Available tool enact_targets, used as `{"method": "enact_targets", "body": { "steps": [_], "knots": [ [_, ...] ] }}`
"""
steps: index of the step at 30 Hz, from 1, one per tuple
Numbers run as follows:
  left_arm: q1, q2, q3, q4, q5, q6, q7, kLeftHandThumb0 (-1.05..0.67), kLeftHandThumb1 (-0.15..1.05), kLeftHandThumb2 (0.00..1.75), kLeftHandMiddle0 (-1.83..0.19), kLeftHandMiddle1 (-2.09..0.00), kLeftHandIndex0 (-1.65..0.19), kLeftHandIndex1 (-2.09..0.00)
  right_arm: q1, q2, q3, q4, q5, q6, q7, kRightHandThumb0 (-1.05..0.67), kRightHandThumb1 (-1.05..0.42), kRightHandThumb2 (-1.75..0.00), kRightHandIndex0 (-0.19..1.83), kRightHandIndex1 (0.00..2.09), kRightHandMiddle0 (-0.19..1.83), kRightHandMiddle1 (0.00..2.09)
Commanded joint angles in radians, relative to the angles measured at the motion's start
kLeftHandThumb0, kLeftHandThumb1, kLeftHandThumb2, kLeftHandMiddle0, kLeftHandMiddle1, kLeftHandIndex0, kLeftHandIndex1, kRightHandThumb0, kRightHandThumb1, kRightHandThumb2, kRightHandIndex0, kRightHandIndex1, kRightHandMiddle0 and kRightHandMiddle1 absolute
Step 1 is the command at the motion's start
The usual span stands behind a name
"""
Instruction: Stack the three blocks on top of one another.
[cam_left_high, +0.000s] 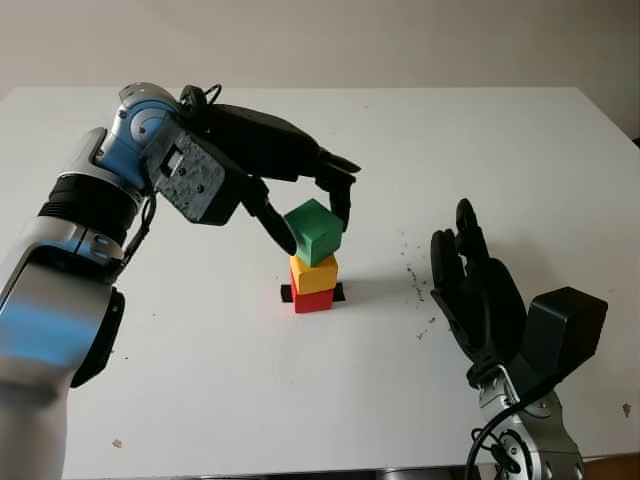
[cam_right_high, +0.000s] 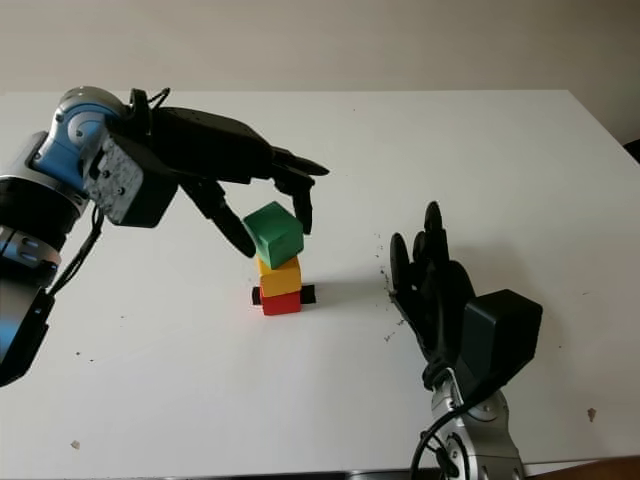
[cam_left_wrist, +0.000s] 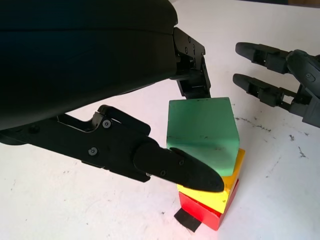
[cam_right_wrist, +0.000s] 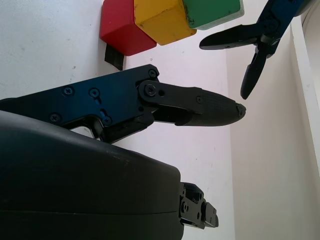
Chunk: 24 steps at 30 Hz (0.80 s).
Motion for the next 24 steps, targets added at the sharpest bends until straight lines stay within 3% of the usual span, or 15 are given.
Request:
{"method": "enact_targets", "body": {
  "steps": [1, 9, 13, 15, 17, 20, 22, 24],
  "knots": [
    [-0.011, 0.013, 0.003, -0.022, -0.017, 0.01, -0.012, -0.69, 0.9, 0.04, 0.05, -0.05, -0.13, -0.91, -0.008, -0.005, -0.006, -0.008, 0.003, -0.005, 0.002, -0.67, -1.05, -0.54, -0.19, 0.0, -0.19, 0.0],
    [-0.01, 0.045, 0.009, -0.06, -0.058, 0.044, -0.072, -0.73, 0.92, 0.06, 0.08, -0.04, -0.07, -0.83, -0.015, -0.006, -0.008, 0.006, 0.002, -0.02, 0.013, -0.67, -1.05, -0.54, -0.19, 0.0, -0.19, 0.0],
    [-0.024, 0.076, 0.017, -0.079, -0.089, 0.091, -0.133, -0.82, 0.95, 0.05, 0.17, -0.03, 0.08, -0.45, -0.017, -0.005, -0.005, 0.013, -0.006, -0.03, 0.012, -0.67, -1.05, -0.54, -0.19, 0.0, -0.19, 0.0],
    [-0.024, 0.087, 0.034, -0.101, -0.113, 0.178, -0.161, -0.83, 0.92, 0.05, 0.19, -0.01, 0.1, -0.25, -0.017, -0.007, -0.004, 0.014, -0.006, -0.03, 0.015, -0.67, -1.05, -0.54, -0.19, 0.0, -0.19, 0.0],
    [-0.007, 0.097, 0.074, -0.101, -0.17, 0.249, -0.182, -0.83, 0.89, 0.05, 0.19, 0.0, 0.11, -0.17, -0.019, -0.006, -0.003, 0.014, -0.006, -0.031, 0.017, -0.67, -1.05, -0.54, -0.19, 0.0, -0.19, 0.0],
    [0.026, 0.109, 0.149, -0.083, -0.281, 0.349, -0.221, -0.9, 0.99, 0.08, 0.19, 0.0, 0.18, -0.04, -0.022, -0.002, -0.001, 0.017, -0.008, -0.035, 0.015, -0.67, -1.05, -0.55, -0.19, 0.0, -0.19, 0.0],
    [0.064, 0.132, 0.212, -0.096, -0.339, 0.451, -0.205, -0.94, 1.03, 0.22, 0.19, 0.0, 0.19, -0.01, -0.023, 0.002, 0.003, 0.018, -0.006, -0.037, 0.016, -0.67, -1.05, -0.55, -0.19, 0.0, -0.19, 0.0],
    [0.108, 0.138, 0.278, -0.096, -0.395, 0.448, -0.172, -0.93, 1.04, 0.43, 0.19, 0.0, 0.19, 0.0, -0.022, 0.007, 0.004, 0.016, -0.001, -0.034, 0.014, -0.67, -1.05, -0.55, -0.19, 0.0, -0.19, 0.0]
  ]
}}
